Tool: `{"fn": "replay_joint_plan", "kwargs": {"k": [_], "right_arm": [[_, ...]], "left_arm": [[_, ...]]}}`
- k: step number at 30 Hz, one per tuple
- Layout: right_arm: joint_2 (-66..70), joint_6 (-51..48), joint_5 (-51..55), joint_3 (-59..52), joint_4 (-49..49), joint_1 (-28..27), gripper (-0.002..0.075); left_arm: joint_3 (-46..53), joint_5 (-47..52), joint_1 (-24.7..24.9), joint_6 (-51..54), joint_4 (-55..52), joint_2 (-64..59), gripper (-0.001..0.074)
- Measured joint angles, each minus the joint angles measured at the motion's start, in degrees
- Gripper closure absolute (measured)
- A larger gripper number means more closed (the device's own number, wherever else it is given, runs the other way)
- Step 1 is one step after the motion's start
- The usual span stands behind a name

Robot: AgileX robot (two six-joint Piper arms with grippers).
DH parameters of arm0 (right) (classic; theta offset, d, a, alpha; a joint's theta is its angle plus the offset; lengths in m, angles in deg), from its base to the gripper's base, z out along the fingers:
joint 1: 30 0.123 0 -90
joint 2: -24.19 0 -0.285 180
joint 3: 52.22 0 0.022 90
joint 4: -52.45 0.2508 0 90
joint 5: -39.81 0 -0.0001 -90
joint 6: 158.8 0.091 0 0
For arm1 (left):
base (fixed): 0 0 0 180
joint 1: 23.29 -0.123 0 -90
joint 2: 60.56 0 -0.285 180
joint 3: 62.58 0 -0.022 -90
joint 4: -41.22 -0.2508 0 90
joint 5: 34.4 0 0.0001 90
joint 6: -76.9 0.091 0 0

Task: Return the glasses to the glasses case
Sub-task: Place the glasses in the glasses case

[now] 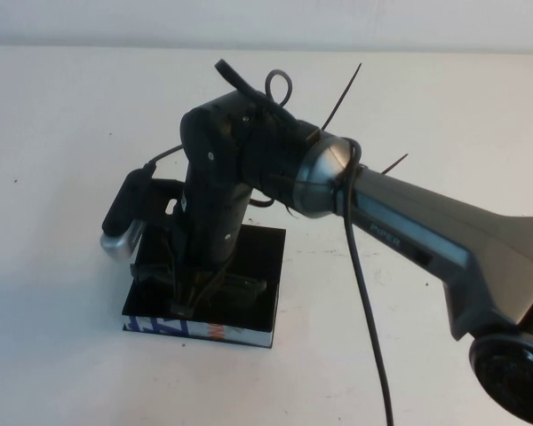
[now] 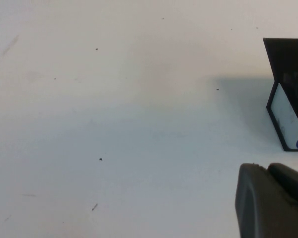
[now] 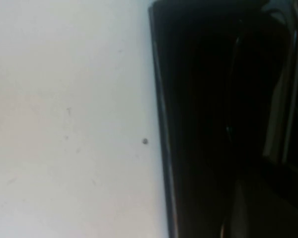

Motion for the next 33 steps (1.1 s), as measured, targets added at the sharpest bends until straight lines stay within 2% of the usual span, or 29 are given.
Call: {"fn": "replay_joint_plan", "kwargs": {"k": [33], "right_arm": [[-0.12, 0.00, -0.22, -0.46, -0.44, -0.13, 0.0686]], "left_arm": [[0.00, 0.00, 0.00, 0.00, 0.00, 0.00, 0.0739]]}}
